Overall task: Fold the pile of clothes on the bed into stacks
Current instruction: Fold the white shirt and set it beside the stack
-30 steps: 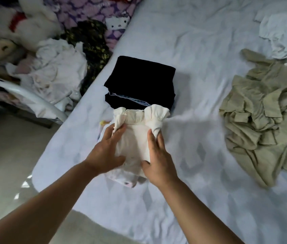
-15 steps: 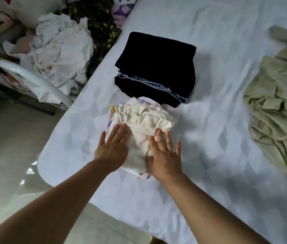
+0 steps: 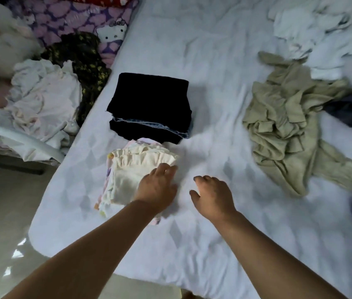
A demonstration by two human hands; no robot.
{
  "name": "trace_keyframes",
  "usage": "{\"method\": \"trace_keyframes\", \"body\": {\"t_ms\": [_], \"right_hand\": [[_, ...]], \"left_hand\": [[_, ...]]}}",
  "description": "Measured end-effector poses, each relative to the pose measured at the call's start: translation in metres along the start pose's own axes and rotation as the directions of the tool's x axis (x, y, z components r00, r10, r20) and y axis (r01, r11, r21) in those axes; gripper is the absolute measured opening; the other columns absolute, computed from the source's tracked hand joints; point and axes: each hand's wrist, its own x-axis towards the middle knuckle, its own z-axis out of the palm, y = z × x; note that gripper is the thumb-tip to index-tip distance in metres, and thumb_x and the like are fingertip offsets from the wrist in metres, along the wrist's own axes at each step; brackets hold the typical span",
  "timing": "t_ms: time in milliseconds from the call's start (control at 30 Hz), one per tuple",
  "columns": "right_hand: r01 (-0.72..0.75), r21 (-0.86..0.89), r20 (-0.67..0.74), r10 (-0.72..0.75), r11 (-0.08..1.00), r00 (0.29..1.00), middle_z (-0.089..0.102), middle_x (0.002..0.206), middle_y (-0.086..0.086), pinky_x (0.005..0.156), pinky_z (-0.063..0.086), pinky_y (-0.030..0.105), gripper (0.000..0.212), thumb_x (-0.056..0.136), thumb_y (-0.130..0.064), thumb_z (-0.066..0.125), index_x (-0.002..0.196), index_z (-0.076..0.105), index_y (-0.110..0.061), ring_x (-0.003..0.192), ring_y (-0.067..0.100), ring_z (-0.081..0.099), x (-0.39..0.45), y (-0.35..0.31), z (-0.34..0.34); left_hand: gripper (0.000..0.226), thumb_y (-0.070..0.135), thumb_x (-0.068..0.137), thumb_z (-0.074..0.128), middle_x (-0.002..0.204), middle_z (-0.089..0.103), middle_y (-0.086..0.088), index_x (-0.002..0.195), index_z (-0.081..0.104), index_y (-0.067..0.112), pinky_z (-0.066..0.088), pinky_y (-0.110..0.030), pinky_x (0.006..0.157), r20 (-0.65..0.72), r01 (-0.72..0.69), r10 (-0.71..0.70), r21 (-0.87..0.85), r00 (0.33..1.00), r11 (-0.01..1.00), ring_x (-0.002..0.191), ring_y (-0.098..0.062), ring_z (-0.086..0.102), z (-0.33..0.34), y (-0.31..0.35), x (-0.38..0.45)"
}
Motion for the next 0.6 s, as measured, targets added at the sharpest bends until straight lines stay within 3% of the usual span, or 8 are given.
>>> {"method": "trace_keyframes", "body": {"t_ms": [267,467,600], "right_hand": [[-0.351,0.011,-0.081,0.351,0.936,0.933,0.060,0.108,0.004,0.080,0.040,0.030,0.032,0.095,-0.034,0.042,0.117,0.054,-0.014,0.102,0.024,0.056,-0.066,0.144,-0.048],[-0.513,0.172,-0.147,0.536,0.841,0.831,0.063,0.105,0.011,0.082,0.045,0.036,0.028,0.088,-0.027,0.055,0.108,0.063,-0.007,0.100,0.031,0.057,-0.090,0.239,-0.061],[-0.543,0.183,-0.085,0.563,0.820,0.822,0.056,0.124,0.006,0.093,0.038,0.033,0.036,0.094,-0.030,0.047,0.124,0.054,-0.012,0.116,0.026,0.050,-0.087,0.294,-0.060]], "left_hand": [[0.043,0.035,0.097,0.043,0.144,0.033,0.008,0.139,0.040,0.026,0.037,-0.024,0.097,0.094,-0.246,0.250,-0.050,0.964,0.968,0.127,-0.012,0.041,0.019,0.132,0.049],[0.045,0.035,0.095,0.049,0.145,0.034,0.004,0.138,0.044,0.022,0.037,-0.026,0.102,0.165,-0.246,0.268,-0.141,0.949,0.959,0.131,-0.012,0.038,0.044,0.214,0.094],[0.046,0.034,0.093,0.053,0.144,0.035,0.004,0.137,0.045,0.022,0.038,-0.029,0.102,0.190,-0.238,0.261,-0.136,0.947,0.962,0.132,-0.014,0.037,0.065,0.256,0.130]]}}
